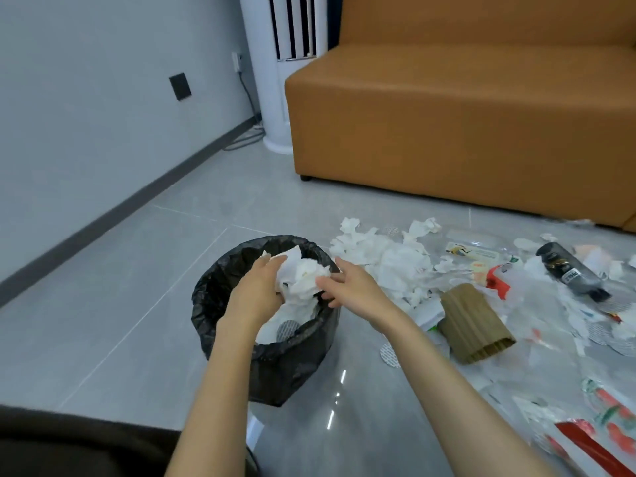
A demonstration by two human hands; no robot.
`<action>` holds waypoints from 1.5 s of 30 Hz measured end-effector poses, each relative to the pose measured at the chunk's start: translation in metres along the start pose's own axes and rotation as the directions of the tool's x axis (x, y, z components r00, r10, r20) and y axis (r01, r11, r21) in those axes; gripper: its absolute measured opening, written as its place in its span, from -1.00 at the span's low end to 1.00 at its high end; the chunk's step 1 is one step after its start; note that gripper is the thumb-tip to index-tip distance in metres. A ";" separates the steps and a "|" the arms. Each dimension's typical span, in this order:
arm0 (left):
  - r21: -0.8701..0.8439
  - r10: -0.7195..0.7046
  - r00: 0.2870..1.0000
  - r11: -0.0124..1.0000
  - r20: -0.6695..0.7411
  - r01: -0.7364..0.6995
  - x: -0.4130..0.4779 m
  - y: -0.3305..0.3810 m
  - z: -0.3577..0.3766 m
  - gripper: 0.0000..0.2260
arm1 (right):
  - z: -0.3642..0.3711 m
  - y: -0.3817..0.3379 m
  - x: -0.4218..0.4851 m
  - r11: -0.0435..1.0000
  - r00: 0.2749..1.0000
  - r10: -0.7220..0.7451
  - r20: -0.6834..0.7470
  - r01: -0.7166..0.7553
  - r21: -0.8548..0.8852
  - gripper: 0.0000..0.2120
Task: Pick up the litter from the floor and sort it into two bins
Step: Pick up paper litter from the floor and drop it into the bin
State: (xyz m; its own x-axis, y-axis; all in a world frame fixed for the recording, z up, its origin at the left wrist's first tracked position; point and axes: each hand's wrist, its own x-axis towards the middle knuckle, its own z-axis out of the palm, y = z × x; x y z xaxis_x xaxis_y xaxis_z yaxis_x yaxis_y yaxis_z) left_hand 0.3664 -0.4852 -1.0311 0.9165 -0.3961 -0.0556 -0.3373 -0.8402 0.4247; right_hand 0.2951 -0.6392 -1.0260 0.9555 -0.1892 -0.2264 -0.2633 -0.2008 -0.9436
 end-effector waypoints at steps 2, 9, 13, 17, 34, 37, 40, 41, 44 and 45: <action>0.061 -0.038 0.996 0.998 0.082 0.033 -0.006 -0.008 -0.001 -0.29 | 0.006 0.006 -0.002 0.999 0.998 0.020 0.062 -0.018 -0.039 -0.43; -0.078 0.067 0.991 0.995 0.116 -0.058 -0.005 0.015 0.016 -0.42 | -0.019 0.045 0.008 0.996 0.978 0.040 -0.206 -0.055 -0.068 -0.53; -0.032 0.031 0.960 0.999 0.277 -0.023 -0.011 0.040 0.046 -0.20 | -0.050 0.071 0.001 0.975 0.940 0.082 -0.332 -0.144 -0.169 -0.62; 0.138 -0.011 0.978 0.990 0.208 -0.018 -0.017 0.039 0.083 -0.29 | -0.072 0.114 -0.012 0.914 0.904 0.140 -0.403 -0.274 -0.298 -0.60; 0.085 0.283 0.959 0.955 0.028 -0.284 0.005 0.037 0.104 -0.66 | -0.077 0.181 0.012 0.910 0.839 0.414 -0.355 -0.389 0.142 -0.39; 0.113 0.277 0.961 0.954 0.022 -0.278 0.006 0.037 0.105 -0.65 | -0.079 0.185 0.012 0.870 0.812 0.462 -0.357 -0.339 0.357 -0.52; 0.141 0.277 0.961 0.950 0.021 -0.277 0.008 0.037 0.106 -0.65 | -0.079 0.184 0.011 0.851 0.783 0.468 -0.411 -0.272 0.450 -0.63; 0.144 0.275 0.961 0.950 0.023 -0.276 0.008 0.037 0.107 -0.65 | -0.080 0.183 0.011 0.853 0.770 0.457 -0.445 -0.237 0.466 -0.67; 0.137 0.272 0.962 0.952 0.037 -0.274 0.008 0.037 0.107 -0.65 | -0.087 0.168 0.011 0.855 0.749 0.404 -0.525 -0.106 0.507 -0.80; 0.131 0.274 0.961 0.952 0.037 -0.276 0.008 0.036 0.106 -0.65 | -0.090 0.160 0.010 0.849 0.753 0.390 -0.530 -0.071 0.524 -0.86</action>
State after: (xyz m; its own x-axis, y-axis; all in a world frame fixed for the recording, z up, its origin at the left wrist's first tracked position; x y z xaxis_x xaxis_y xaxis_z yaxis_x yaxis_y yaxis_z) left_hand 0.3383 -0.5580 -1.1118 0.7804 -0.6245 0.0289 -0.6026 -0.7391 0.3012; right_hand 0.2509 -0.7593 -1.1572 0.5467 -0.7299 -0.4102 -0.2212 0.3466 -0.9116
